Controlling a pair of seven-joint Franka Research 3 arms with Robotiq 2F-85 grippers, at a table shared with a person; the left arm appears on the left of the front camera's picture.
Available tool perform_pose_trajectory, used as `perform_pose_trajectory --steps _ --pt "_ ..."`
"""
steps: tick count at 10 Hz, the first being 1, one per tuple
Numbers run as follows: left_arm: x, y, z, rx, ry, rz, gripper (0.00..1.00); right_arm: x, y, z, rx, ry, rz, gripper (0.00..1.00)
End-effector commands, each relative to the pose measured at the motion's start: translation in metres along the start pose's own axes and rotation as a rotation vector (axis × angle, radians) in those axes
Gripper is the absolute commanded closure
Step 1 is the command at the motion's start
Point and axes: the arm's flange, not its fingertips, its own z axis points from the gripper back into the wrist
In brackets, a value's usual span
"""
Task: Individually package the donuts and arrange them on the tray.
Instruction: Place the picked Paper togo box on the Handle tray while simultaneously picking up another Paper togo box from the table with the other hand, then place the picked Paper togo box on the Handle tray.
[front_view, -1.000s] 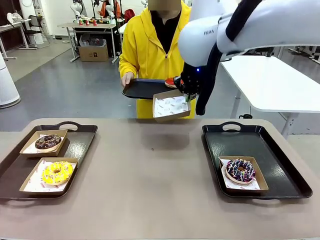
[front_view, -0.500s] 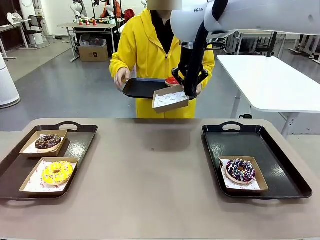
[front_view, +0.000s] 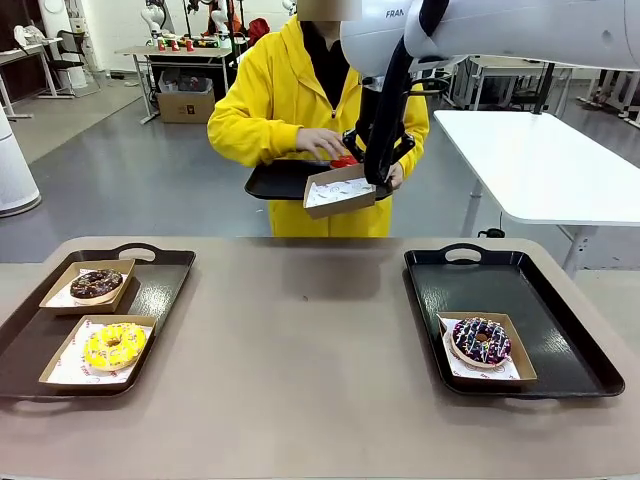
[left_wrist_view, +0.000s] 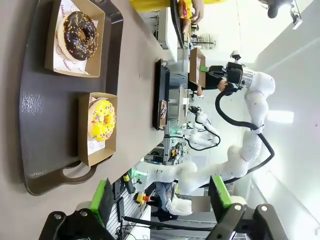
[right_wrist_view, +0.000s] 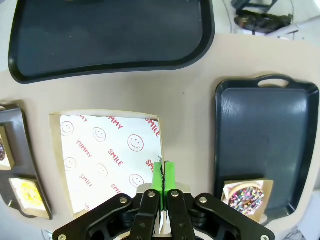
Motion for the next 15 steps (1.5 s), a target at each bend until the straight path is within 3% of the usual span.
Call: perform_pose_trajectory --steps 1,15 --pt "-0.0072 -0.0042 -0.0022 0.021 -0.006 -0.009 0.00 -0.0009 -0.0010 0.0007 -0.001 0.000 -0.001 1.00" --pt "-0.0072 -0.0042 -0.0022 0.021 -0.006 -0.009 0.00 -0.0009 -0.0010 0.0007 -0.001 0.000 -0.001 1.00"
